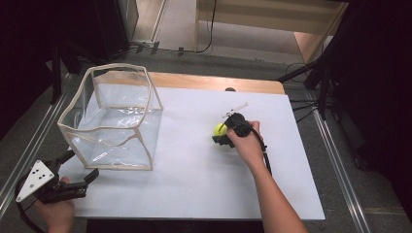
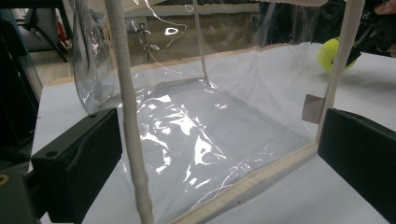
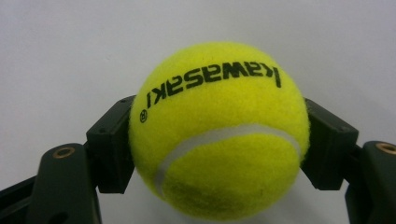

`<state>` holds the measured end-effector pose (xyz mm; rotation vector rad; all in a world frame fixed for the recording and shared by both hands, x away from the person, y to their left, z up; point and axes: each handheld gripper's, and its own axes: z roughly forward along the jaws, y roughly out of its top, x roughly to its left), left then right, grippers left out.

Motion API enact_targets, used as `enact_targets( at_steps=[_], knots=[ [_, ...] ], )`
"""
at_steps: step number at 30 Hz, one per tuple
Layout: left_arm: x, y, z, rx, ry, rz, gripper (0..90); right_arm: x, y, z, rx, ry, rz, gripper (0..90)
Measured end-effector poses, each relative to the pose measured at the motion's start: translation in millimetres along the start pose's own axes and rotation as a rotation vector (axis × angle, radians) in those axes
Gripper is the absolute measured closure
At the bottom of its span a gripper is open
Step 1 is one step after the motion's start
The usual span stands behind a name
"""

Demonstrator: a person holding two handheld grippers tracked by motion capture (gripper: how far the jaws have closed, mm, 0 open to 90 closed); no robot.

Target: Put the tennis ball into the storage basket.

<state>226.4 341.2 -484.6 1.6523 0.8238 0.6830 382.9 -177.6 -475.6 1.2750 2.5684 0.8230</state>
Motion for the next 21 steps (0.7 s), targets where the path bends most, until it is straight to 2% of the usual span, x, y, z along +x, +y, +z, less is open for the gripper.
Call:
enact_targets(
  at_steps=[8,9,13,17,21],
  knots=[
    [0.1,0.1,-0.1,0.001,0.000,0.000,0.1,15.9,8.1,0.4,-0.013,0.036,-0.029,23.4],
    [0.1,0.1,-0.1,0.001,-0.001,0.000,0.1,18.9,10.0,1.1,-0.012,0.042,-0.048,23.4],
    [0.3,0.0,-0.1,-0.001,-0.001,0.001,0.1,24.2,12.8,2.1,-0.013,0.050,-0.050,23.4],
    [0.3,0.1,-0.1,-0.001,-0.001,0.001,0.1,31.8,17.2,3.9,-0.019,0.067,-0.079,23.4],
    [0.5,0.1,-0.3,0.000,-0.002,0.000,0.1,43.1,22.8,6.9,-0.017,0.079,-0.089,23.4]
  ],
)
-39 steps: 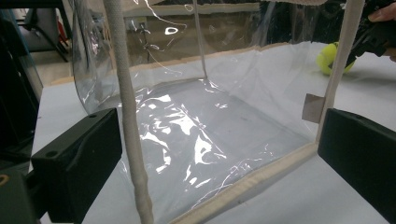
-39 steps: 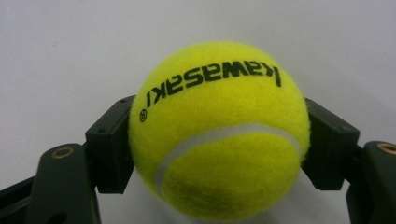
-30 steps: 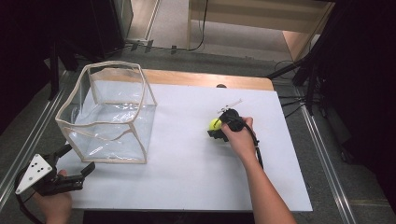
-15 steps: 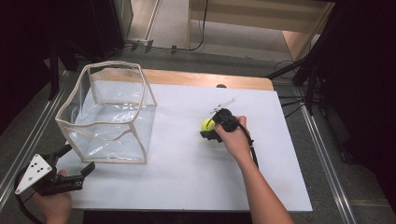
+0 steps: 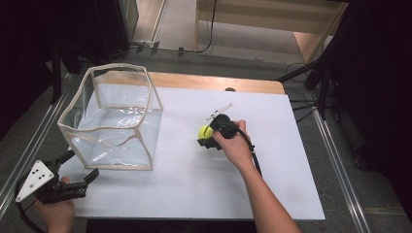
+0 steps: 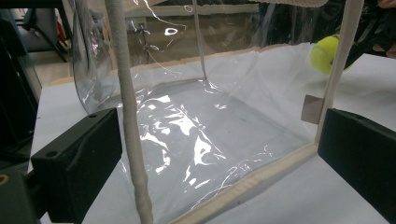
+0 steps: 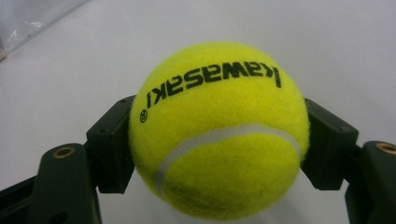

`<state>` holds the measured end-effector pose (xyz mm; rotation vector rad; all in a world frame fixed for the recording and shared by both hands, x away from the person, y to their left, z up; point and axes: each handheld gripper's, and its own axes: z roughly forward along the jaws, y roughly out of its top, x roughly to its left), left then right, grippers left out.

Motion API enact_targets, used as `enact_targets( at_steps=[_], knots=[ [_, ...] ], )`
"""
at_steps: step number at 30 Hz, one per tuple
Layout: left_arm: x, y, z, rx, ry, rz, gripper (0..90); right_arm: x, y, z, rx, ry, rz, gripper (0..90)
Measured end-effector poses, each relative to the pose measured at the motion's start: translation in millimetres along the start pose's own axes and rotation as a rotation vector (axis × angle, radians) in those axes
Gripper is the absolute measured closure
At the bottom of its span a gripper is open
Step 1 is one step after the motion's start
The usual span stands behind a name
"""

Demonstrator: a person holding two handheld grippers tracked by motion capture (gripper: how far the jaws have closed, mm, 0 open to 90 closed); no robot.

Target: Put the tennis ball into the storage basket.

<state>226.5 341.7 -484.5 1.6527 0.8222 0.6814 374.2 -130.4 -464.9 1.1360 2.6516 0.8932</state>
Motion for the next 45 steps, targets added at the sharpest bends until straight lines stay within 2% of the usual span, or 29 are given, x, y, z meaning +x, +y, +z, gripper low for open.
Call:
enact_targets(
  at_steps=[7,16,21,35,45],
  knots=[
    [0.0,0.0,0.2,0.001,0.003,-0.003,0.1,11.7,7.8,6.3,0.003,0.035,-0.033,23.4],
    [0.1,0.1,0.2,0.004,0.004,0.002,0.1,24.7,16.8,11.2,0.002,0.054,-0.074,23.4],
    [0.1,0.1,0.3,0.005,0.004,0.002,0.1,32.7,22.7,16.9,-0.004,0.102,-0.094,23.5],
    [-0.3,0.2,0.9,0.007,0.004,0.005,0.1,51.2,35.2,23.4,-0.004,0.135,-0.139,23.5],
    [-0.2,0.2,1.0,0.005,0.004,0.000,0.1,62.9,45.1,21.2,-0.017,0.162,-0.174,23.5]
  ],
)
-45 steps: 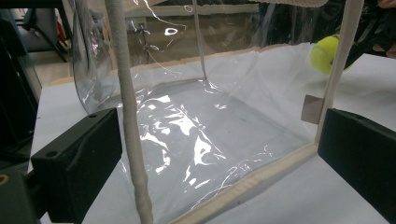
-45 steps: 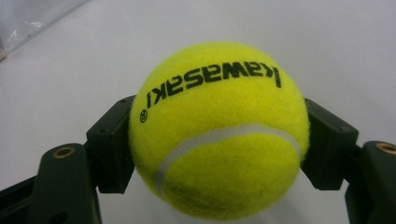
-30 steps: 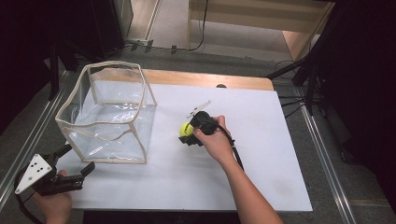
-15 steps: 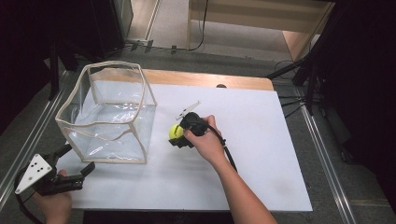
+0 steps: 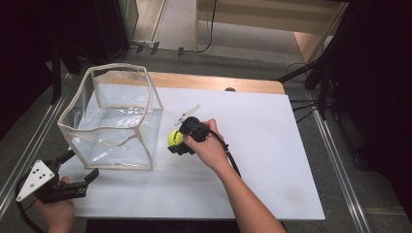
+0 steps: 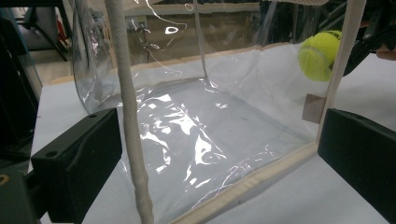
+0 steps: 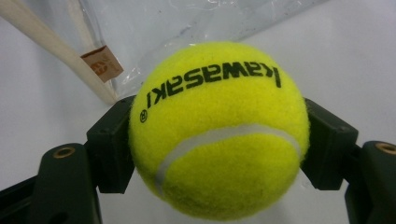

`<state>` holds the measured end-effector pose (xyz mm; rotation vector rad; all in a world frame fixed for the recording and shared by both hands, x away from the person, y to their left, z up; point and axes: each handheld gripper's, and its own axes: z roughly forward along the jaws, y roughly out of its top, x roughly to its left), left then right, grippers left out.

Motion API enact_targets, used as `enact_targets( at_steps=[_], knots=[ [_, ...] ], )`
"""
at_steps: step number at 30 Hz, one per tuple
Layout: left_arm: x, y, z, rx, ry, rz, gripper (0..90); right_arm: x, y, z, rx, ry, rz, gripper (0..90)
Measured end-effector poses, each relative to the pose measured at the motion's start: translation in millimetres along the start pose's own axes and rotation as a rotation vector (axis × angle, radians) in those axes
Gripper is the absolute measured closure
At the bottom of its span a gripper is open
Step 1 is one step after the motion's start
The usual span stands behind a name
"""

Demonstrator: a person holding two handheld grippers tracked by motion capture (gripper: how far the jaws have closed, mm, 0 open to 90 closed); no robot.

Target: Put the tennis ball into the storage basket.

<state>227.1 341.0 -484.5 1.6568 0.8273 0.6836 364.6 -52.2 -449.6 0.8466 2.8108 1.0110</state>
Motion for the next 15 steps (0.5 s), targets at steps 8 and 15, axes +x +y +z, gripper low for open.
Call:
enact_targets(
  at_steps=[8,15],
  knots=[
    [0.3,0.1,-0.1,0.000,-0.002,0.000,0.1,7.6,11.0,-8.7,-0.026,0.019,-0.018,23.5],
    [0.4,0.1,-0.1,0.001,-0.001,0.000,0.1,9.4,19.4,-18.8,-0.037,0.020,-0.029,23.5]
  ],
)
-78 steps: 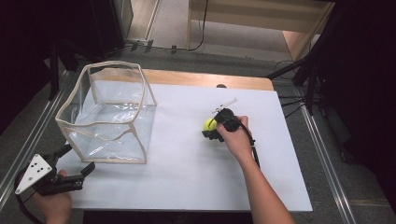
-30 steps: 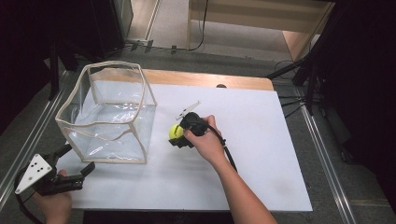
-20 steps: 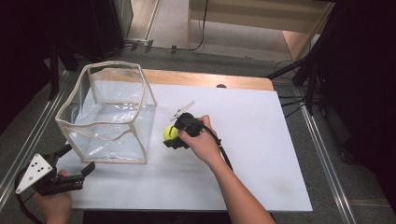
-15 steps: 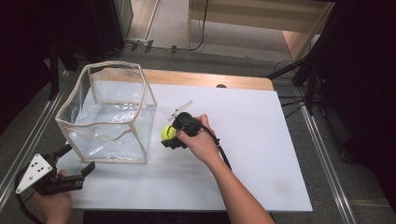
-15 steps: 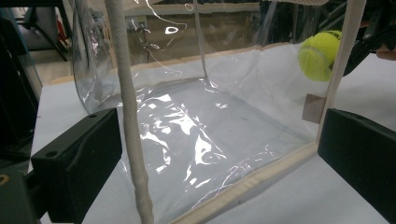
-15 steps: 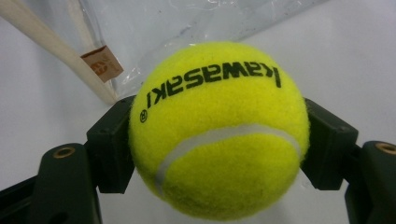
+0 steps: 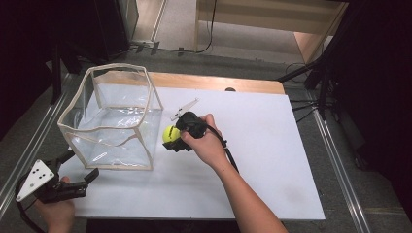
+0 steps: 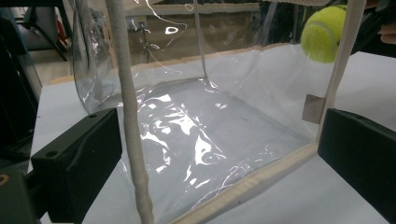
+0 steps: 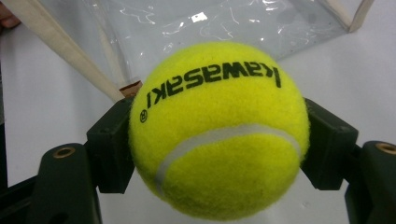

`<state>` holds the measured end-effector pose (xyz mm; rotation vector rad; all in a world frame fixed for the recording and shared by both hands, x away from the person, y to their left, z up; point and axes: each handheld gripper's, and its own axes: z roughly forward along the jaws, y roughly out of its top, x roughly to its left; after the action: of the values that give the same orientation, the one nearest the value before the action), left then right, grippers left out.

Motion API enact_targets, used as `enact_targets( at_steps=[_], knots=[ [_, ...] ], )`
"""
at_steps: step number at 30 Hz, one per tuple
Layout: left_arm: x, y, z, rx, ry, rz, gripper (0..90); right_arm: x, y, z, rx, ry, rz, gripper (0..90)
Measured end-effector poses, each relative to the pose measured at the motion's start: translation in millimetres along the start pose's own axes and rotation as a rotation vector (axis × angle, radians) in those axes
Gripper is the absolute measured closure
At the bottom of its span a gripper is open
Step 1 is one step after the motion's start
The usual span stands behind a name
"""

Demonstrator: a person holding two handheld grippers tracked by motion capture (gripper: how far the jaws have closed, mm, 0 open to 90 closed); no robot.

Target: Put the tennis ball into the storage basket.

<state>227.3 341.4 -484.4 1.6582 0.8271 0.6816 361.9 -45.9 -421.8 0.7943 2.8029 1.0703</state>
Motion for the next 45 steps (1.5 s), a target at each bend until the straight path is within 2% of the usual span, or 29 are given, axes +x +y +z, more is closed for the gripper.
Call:
enact_targets(
  at_steps=[16,27,45],
  knots=[
    [-0.3,0.0,0.5,0.000,-0.001,0.003,0.1,2.8,13.5,-17.3,-0.023,0.018,-0.015,23.5],
    [-0.2,0.1,0.5,0.000,-0.002,0.004,0.1,7.5,26.9,-31.6,-0.062,0.019,-0.049,23.5],
    [0.0,0.1,0.4,0.001,-0.003,0.003,0.1,18.9,53.1,-45.6,-0.073,0.019,-0.093,23.5]
  ],
)
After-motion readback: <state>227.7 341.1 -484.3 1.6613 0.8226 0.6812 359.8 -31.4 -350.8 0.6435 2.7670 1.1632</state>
